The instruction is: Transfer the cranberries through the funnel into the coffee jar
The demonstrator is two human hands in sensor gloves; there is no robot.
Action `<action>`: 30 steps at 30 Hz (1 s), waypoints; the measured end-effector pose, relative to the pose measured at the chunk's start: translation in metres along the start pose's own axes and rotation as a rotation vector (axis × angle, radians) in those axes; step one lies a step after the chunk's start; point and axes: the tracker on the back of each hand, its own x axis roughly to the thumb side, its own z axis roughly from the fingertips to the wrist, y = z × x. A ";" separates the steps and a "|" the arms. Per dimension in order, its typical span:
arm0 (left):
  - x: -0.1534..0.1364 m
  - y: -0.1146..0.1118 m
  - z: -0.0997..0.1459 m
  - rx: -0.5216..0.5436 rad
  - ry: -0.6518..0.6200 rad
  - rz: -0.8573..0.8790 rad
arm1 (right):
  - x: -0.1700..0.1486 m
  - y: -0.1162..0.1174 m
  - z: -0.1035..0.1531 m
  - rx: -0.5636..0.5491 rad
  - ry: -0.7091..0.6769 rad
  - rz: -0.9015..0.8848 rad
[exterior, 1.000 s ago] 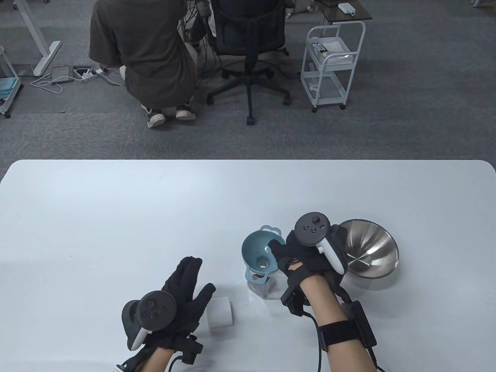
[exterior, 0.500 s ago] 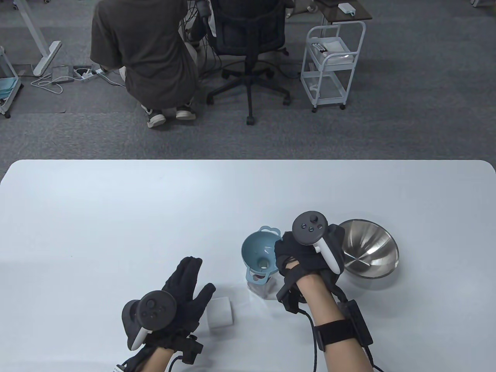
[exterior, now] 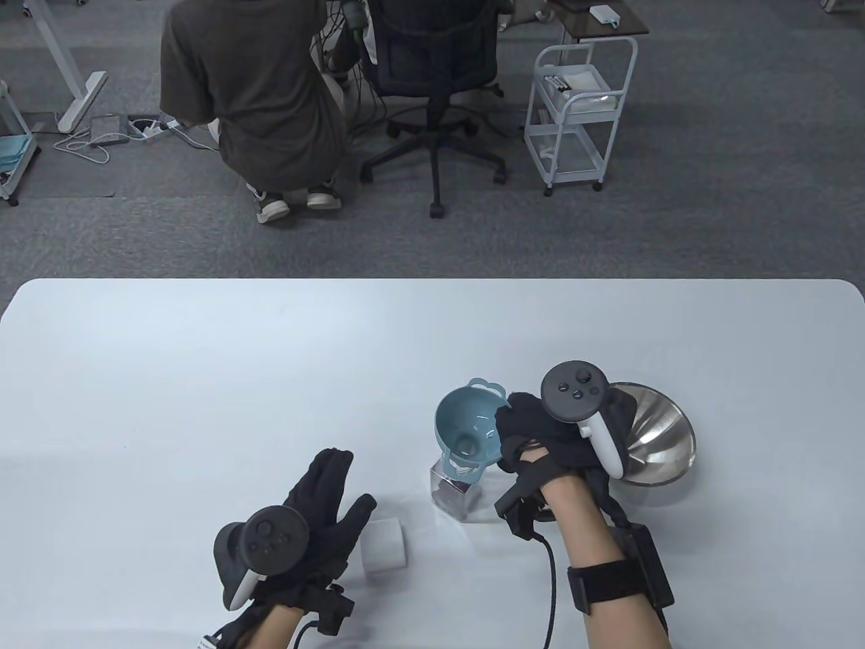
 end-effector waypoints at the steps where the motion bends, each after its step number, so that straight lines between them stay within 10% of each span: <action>1: 0.000 0.000 0.000 -0.001 0.001 -0.001 | -0.002 -0.006 0.001 -0.005 -0.003 -0.033; 15: 0.000 -0.001 -0.001 -0.005 0.006 -0.003 | -0.047 -0.072 0.013 -0.189 0.026 -0.281; 30: 0.000 -0.001 -0.001 -0.011 0.010 -0.009 | -0.099 -0.089 0.004 -0.535 0.218 0.278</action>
